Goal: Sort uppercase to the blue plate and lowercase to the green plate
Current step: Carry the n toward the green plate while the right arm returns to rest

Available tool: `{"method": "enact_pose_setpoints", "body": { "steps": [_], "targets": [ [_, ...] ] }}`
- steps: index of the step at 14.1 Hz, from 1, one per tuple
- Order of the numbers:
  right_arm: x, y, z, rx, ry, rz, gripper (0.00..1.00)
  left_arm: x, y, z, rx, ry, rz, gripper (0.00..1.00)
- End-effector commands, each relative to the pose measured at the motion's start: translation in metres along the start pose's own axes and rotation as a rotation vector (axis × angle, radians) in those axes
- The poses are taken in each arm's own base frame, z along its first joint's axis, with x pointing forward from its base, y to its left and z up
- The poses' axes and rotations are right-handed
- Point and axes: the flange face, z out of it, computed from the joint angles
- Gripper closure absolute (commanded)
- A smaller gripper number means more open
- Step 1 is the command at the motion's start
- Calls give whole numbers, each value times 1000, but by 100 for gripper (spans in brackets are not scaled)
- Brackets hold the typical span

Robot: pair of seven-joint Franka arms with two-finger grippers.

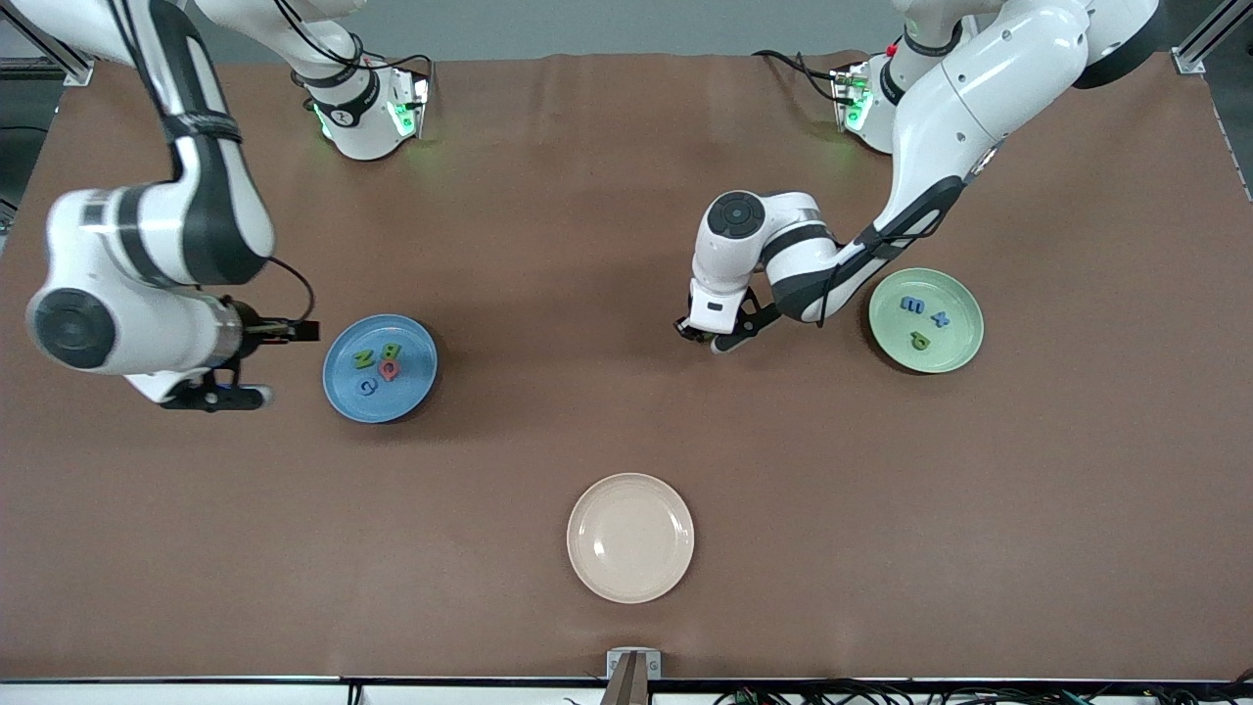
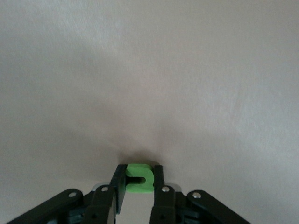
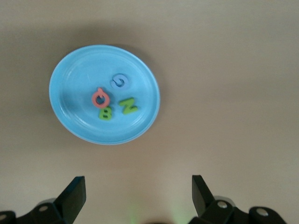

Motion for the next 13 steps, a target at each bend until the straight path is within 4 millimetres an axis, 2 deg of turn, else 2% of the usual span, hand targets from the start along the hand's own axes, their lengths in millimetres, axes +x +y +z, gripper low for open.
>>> {"method": "enact_pose_setpoints", "body": {
  "steps": [1, 2, 3, 5, 7, 9, 13],
  "targets": [
    [-21, 37, -33, 29, 23, -39, 0, 21, -1, -21, -14, 16, 3, 87],
    [-29, 51, -44, 37, 32, -32, 0, 29, -4, -31, -9, 16, 23, 87],
    [-35, 57, -57, 40, 38, -23, 0, 35, -6, -41, 2, 18, 55, 88],
    [-45, 60, -88, 36, 40, -10, 0, 52, -20, -62, 48, 16, 113, 89],
    [-54, 65, -131, 25, 80, -6, 0, 65, -43, -72, 86, -3, 184, 89],
    [-56, 67, -149, 23, 76, -1, 0, 79, -71, -78, 96, -30, 233, 89],
    [-56, 65, -151, 24, 87, -2, 0, 104, -128, -85, 153, -71, 338, 89]
  ]
}}
